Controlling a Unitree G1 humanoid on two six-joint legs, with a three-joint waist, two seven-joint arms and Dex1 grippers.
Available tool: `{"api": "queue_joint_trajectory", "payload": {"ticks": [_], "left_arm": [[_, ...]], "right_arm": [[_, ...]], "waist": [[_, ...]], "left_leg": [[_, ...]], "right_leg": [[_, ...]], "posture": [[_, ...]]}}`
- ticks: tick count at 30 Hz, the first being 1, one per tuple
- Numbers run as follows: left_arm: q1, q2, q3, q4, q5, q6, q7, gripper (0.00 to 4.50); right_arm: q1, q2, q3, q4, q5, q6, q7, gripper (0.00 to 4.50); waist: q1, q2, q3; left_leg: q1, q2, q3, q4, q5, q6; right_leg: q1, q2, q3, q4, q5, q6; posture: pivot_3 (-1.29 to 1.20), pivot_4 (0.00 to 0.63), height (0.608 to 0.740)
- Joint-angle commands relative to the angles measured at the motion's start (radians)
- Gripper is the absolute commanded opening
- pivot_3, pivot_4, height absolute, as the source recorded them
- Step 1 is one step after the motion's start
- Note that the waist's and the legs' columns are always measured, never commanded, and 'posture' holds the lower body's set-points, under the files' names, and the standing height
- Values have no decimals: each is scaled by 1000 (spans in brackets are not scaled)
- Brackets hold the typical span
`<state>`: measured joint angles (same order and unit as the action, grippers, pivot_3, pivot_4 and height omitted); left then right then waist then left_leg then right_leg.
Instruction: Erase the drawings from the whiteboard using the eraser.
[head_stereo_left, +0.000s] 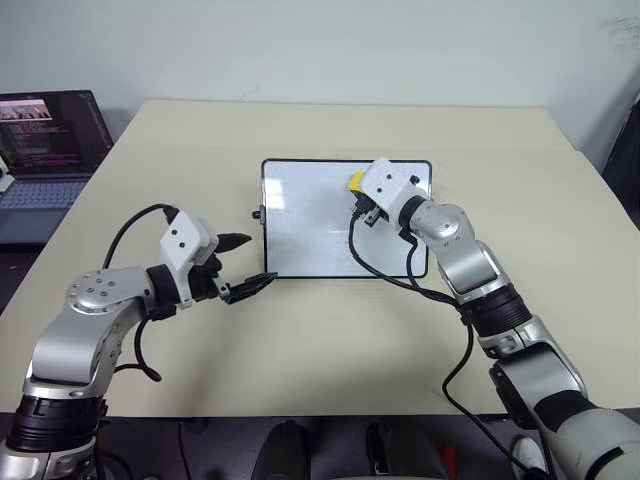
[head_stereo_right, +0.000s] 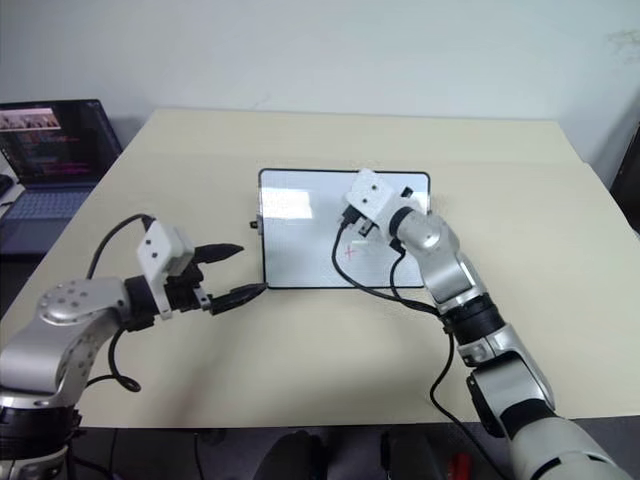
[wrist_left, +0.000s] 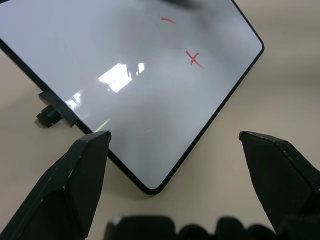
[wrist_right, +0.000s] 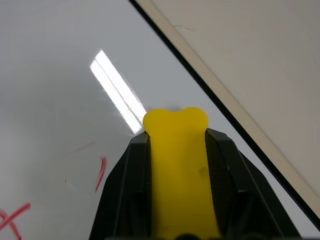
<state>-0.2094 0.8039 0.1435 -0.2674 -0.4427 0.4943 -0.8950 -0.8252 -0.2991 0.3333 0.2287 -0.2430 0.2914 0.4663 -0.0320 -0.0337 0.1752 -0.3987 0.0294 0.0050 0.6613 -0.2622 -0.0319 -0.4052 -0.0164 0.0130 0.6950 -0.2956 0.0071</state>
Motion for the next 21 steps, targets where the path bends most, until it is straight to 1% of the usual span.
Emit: {"api": "queue_joint_trajectory", "payload": {"ticks": [1,5,7,12,14,17,21], "left_arm": [[-12,4,14,-24,-4,-9,2,4500],[-15,4,12,-21,-4,-9,3,4500],[-17,4,12,-19,-3,-10,2,4500],[-19,4,11,-19,-4,-10,0,4500],[-20,2,9,-21,-5,-8,2,4500],[-18,-2,7,-27,-6,-5,6,4500],[-17,-3,10,-30,-10,-1,10,4500]], "right_arm": [[68,-33,48,-18,-24,18,79,1144],[90,-42,72,-52,-40,23,116,1144],[78,-36,58,-50,-50,9,85,1144],[-2,-4,-22,-30,-49,-31,-38,1144],[-20,-5,-29,-9,-54,-43,-57,1144],[-11,-23,-13,20,-69,-56,-42,1143],[38,-57,39,-1,-82,-52,45,1143]], "waist": [[0,-1,-1],[-2,-1,-1],[-1,-1,-1],[-1,-1,-1],[0,-1,0],[0,-1,0],[-1,-1,-1]], "left_leg": [[1,0,0,0,0,0],[3,0,0,0,0,0],[4,0,0,0,1,1],[3,0,0,1,2,2],[2,0,0,1,2,2],[1,0,0,0,2,2],[0,0,0,-1,1,2]], "right_leg": [[0,0,0,0,0,0],[1,0,0,3,0,0],[1,1,0,3,1,0],[1,1,0,3,1,-1],[0,1,0,3,1,-1],[0,0,0,2,1,-1],[0,0,0,0,0,-1]], "posture": [[0,150,740],[0,150,740],[0,150,740],[0,150,740],[0,150,740],[0,150,740],[0,150,740]]}}
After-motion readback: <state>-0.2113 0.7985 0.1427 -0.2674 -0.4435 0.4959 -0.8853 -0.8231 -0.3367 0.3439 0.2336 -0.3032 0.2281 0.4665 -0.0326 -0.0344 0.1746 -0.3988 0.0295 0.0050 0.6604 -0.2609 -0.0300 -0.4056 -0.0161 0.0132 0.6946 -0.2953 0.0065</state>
